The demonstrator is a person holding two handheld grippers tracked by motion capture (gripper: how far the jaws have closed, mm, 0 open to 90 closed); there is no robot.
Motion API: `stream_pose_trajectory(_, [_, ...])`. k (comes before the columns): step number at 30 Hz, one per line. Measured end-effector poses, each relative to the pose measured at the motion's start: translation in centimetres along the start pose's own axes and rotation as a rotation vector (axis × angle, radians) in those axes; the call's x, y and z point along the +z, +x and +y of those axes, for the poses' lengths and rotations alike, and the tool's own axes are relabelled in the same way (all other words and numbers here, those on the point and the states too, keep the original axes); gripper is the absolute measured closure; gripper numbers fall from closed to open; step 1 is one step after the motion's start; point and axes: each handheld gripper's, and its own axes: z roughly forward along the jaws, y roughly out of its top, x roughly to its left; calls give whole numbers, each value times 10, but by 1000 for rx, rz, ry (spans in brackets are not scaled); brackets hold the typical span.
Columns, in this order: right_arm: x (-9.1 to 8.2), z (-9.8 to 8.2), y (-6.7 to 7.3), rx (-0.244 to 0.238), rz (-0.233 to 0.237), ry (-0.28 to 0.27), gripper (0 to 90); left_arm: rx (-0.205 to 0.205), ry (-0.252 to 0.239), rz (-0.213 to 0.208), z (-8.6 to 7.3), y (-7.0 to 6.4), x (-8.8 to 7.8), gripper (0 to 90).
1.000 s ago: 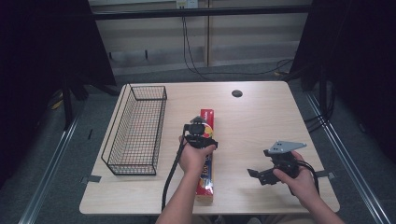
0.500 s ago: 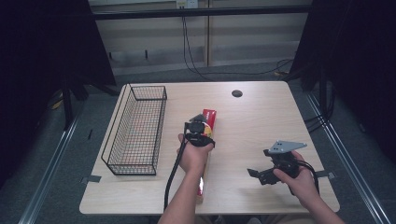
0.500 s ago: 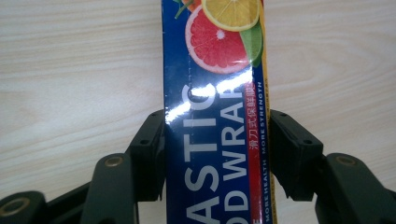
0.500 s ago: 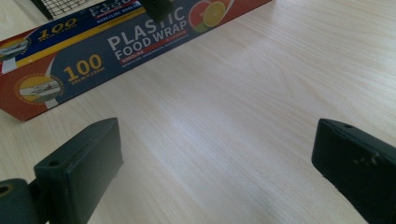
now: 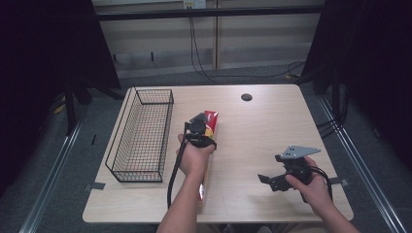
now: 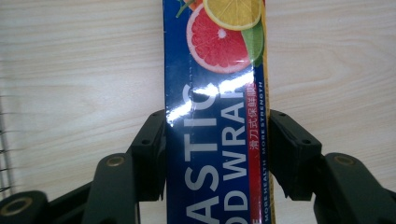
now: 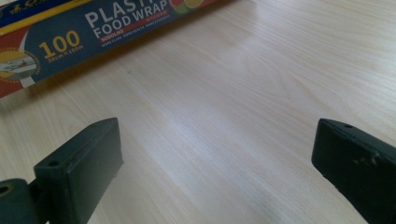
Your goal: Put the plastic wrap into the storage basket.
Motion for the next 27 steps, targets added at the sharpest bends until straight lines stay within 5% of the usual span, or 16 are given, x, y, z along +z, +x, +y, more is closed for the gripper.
stream_pose_trajectory(14, [-1,0,-1,11,-1,-6,14,-36,-18,24,13,14,-33,449])
stream_pose_trajectory(27, [-1,0,-1,10,0,-11,14,-57,-21,39,19,24,-45,448])
